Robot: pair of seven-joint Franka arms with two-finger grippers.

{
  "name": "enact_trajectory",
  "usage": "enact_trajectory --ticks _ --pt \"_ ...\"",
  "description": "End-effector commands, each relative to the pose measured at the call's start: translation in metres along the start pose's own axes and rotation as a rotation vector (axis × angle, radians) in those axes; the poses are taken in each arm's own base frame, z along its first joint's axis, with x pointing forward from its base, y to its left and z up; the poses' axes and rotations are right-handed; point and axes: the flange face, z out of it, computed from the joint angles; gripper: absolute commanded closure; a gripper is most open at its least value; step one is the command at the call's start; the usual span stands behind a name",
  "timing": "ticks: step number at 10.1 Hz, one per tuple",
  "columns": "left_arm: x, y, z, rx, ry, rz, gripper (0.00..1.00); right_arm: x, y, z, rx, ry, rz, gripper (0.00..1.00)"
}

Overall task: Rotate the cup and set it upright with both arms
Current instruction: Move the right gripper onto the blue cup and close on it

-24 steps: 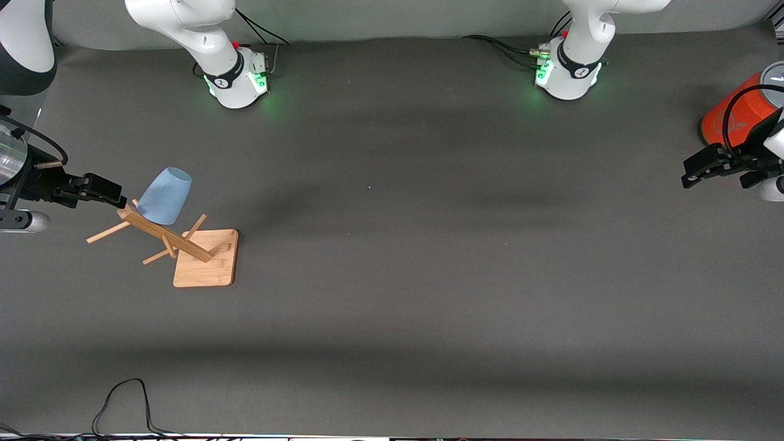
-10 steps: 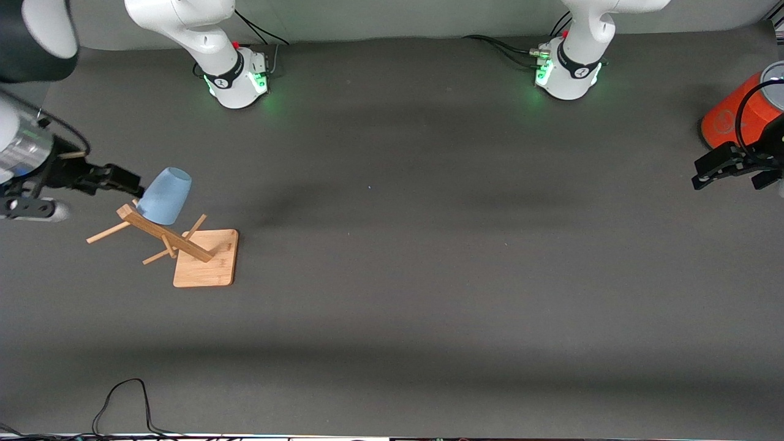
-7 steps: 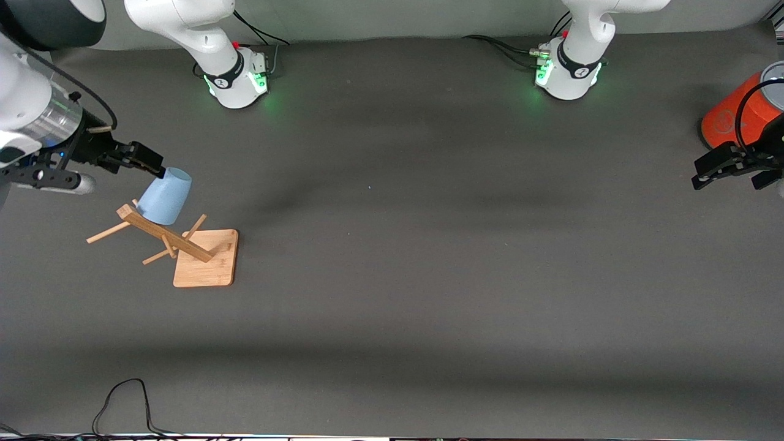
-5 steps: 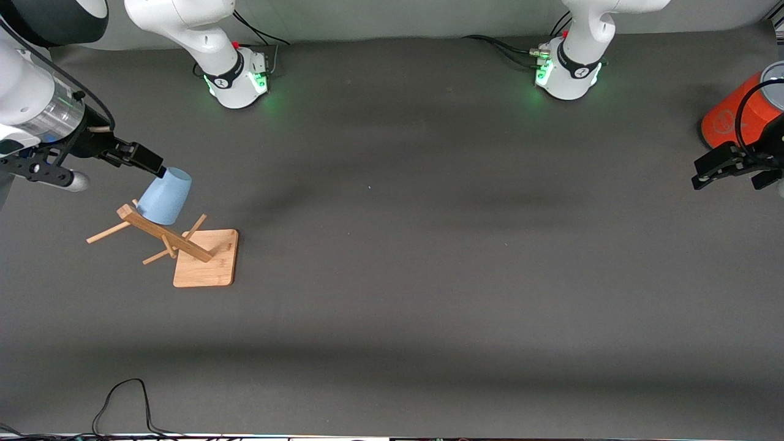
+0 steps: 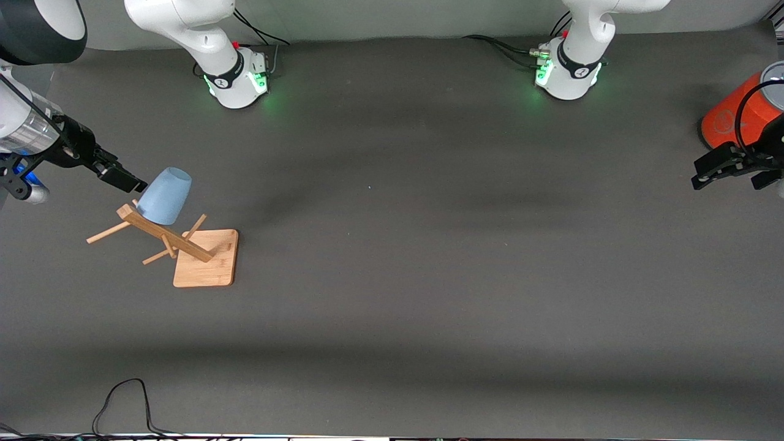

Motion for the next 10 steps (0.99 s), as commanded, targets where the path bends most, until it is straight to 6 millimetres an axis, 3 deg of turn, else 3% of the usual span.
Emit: enact_trajectory --ticks 1,6,9,10 --pt "-0.001 0.001 -0.003 -0.006 -0.001 0.014 0.0 0.002 -0.012 0.016 0.037 -0.027 0.043 0.0" --pt "-0.001 0.002 -0.003 -0.006 -0.001 0.015 0.0 0.006 -0.006 0.087 0.058 -0.004 0.062 0.0" --pt "-0.001 0.001 -0.003 -0.006 -0.003 0.014 0.0 0.005 -0.005 0.099 0.056 -0.004 0.061 0.0" --pt "-0.001 0.001 -0.003 -0.006 -0.003 0.014 0.0 0.005 -0.004 0.1 0.054 -0.006 0.052 0.14"
